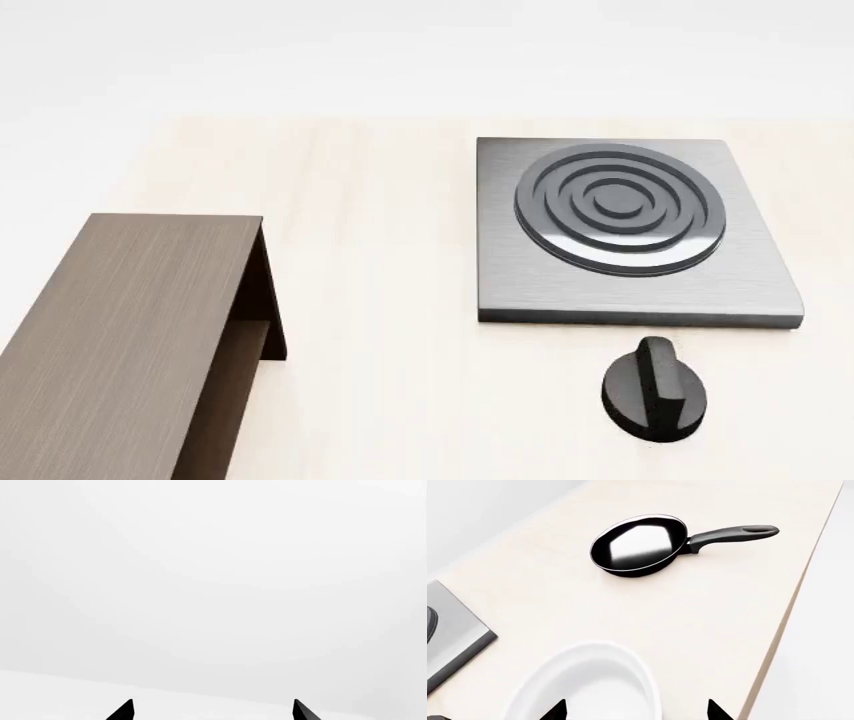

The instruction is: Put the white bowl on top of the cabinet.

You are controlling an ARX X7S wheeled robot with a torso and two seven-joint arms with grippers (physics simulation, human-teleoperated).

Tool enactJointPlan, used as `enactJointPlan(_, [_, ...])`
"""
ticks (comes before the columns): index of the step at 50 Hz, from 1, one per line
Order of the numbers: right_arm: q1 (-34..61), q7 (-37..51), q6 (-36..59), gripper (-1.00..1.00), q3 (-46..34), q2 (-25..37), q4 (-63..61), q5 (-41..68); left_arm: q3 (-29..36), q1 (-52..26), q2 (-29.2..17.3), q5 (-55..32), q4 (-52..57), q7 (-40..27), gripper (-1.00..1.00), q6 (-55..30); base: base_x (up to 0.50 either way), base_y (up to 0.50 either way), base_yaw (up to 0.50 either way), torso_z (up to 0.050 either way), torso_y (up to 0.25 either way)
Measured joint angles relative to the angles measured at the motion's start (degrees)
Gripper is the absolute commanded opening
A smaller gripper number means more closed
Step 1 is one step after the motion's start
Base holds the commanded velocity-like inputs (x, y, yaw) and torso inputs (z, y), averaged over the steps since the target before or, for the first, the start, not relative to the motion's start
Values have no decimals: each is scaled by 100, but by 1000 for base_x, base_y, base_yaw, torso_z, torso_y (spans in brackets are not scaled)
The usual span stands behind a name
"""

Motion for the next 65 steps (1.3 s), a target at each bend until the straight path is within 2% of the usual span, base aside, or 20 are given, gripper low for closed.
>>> enactJointPlan(29, [860,126,144,100,-768,121,776,210,45,-24,-33,7,-40,-29,100,-11,0,0,0,0,0])
enactJointPlan(65, [1218,-131,91,100,-1202,-120,1749,41,104,-43,-83,33,-64,-93,100,-32,0,0,0,0,0])
